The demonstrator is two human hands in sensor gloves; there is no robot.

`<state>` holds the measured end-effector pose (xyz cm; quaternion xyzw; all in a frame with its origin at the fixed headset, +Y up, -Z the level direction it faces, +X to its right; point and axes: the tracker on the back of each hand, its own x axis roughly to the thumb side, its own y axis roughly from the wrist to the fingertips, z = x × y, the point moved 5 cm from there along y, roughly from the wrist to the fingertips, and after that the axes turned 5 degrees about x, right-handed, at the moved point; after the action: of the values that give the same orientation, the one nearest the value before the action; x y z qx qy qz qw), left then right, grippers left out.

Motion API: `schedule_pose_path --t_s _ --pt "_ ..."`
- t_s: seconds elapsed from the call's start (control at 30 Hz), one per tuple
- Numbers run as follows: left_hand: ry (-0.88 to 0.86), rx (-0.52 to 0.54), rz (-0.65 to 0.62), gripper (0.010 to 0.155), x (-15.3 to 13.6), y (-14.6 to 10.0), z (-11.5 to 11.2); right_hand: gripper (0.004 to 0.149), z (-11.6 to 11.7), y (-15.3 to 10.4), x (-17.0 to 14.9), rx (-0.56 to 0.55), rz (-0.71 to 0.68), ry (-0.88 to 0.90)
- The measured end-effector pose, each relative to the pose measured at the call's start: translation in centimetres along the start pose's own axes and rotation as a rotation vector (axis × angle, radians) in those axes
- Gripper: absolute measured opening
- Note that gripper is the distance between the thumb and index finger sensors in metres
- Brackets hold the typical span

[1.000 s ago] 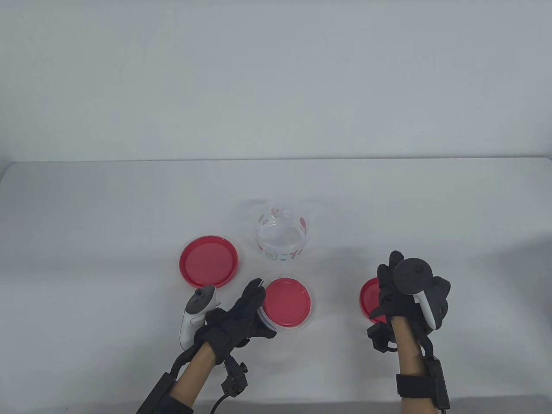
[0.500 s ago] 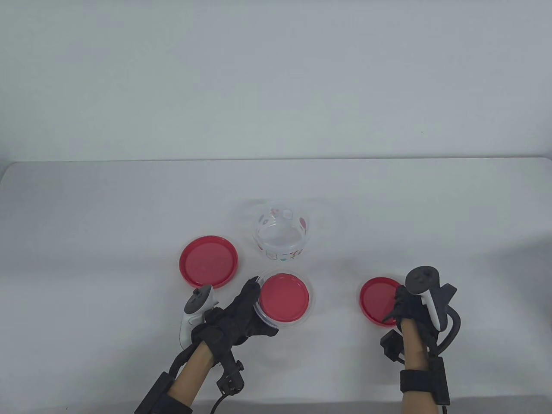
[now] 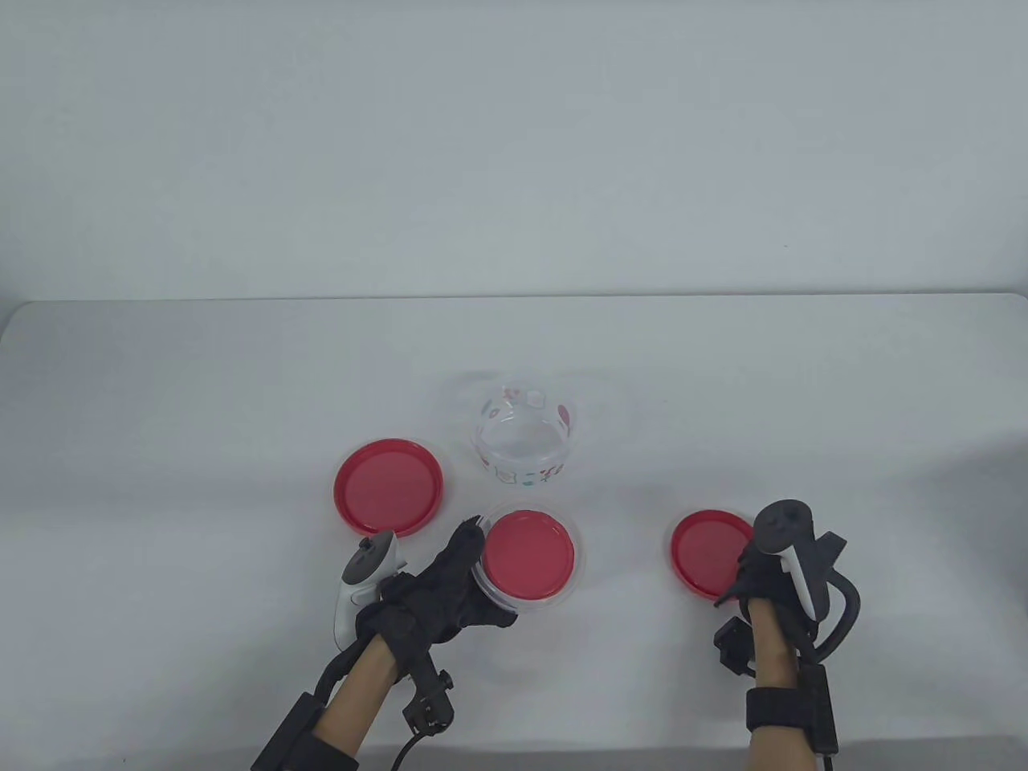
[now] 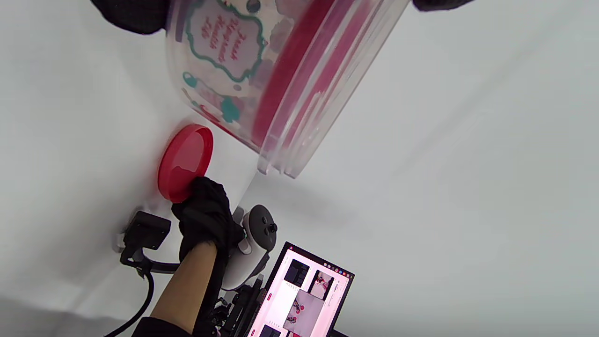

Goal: Nest food storage containers

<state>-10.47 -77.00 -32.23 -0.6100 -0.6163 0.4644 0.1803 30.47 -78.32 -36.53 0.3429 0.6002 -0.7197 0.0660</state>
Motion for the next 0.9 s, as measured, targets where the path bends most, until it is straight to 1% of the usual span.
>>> schedule_pose_path --t_s 0.13,0.27,0.33,0.53,0.67,0.7,0.8,0.87,0.9 --pt "0.005 0.001 0.002 0.092 0.0 0.0 0.0 0.034 -1.3 -0.7 0.6 -0.05 -0.037 0.137" --pt "0.004 0.003 0.008 0.092 -0.1 0.0 0.1 0.035 -1.9 -1.5 1.8 -0.044 -0.1 0.209" --pt "0.004 0.003 0.012 0.092 -0.1 0.0 0.0 0.036 -2.1 -1.9 2.6 -0.025 -0.15 0.24" --pt "0.009 0.005 0.019 0.092 -0.2 0.0 0.0 0.044 -1.9 -3.2 5.4 0.07 -0.333 0.478" --pt "0.013 0.008 0.018 0.092 -0.2 0.0 0.0 0.046 -2.6 -4.8 7.9 0.039 -0.501 0.487" --pt "0.013 0.01 0.018 0.092 -0.2 0.0 0.1 0.047 -2.8 -5.6 9.0 0.028 -0.574 0.478" --pt "0.016 0.012 0.023 0.092 -0.2 0.0 0.1 0.051 -3.3 -7.9 11.3 -0.022 -0.708 0.437" --pt "0.016 0.015 0.027 0.092 -0.3 0.0 0.1 0.052 -3.6 -10.1 13.0 -0.073 -0.812 0.392" --pt "0.016 0.016 0.028 0.092 -0.3 0.0 0.1 0.053 -3.6 -10.9 13.5 -0.09 -0.846 0.383"
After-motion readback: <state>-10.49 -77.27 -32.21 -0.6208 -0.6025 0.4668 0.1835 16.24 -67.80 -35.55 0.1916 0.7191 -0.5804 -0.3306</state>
